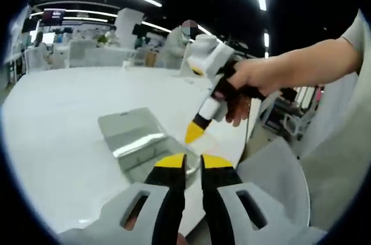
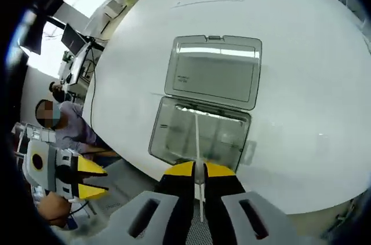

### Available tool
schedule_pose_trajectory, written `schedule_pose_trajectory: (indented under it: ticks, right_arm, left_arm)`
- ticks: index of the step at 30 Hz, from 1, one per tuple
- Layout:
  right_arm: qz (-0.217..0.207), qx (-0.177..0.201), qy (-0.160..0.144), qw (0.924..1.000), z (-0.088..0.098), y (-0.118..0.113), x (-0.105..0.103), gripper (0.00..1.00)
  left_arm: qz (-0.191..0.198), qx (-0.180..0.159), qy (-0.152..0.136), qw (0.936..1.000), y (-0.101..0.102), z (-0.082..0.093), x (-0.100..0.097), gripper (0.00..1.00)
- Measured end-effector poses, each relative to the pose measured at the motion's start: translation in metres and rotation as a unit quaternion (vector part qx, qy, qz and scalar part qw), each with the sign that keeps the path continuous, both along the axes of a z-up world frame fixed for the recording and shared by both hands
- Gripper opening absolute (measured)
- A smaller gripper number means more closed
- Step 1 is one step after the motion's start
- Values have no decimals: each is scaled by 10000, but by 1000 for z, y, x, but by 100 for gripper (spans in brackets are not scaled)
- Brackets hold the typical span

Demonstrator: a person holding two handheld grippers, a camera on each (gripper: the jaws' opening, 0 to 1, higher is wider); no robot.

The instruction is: Insert the divider into the dual guide fixture by aligning both edges with the guide slots and pushing it downward to the bottom, including one-sided entry, uneven engagement, binding, and posture correction.

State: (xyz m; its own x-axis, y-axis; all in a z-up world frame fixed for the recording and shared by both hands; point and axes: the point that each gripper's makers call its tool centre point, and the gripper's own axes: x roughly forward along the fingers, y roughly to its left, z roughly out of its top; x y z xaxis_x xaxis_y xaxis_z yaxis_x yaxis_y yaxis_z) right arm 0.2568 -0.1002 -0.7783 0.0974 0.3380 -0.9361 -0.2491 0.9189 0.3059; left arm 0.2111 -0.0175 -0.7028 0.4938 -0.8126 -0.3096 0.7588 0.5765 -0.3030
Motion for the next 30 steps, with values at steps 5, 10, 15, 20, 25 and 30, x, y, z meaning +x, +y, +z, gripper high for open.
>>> schedule_pose_trajectory:
  ticks: [5, 10, 15, 20, 25, 30]
  right_arm:
    - [-87, -46, 98, 9999, -4, 3, 2, 0]
    - [-133, -218, 240, 9994, -10, 1, -2, 0]
    - [-57, -415, 328, 9986, -15, -2, -6, 0]
    - [-77, -570, 282, 9979, -17, -6, -5, 0]
    - [-341, -634, 373, 9967, -20, -8, 1, 0]
    - [-462, -659, 365, 9961, -21, -6, 2, 0]
  left_arm:
    - [38, -7, -1, 10000, 1, -2, 0, 7]
    - [69, -12, -13, 10000, 2, -3, 0, 7]
    - [118, -34, -25, 9999, 4, -3, 1, 7]
    - [129, -12, -49, 9999, 4, -3, 1, 7]
    - [124, 71, -93, 9999, 3, -5, 0, 7]
    - [129, 158, -136, 9997, 4, -7, 0, 7]
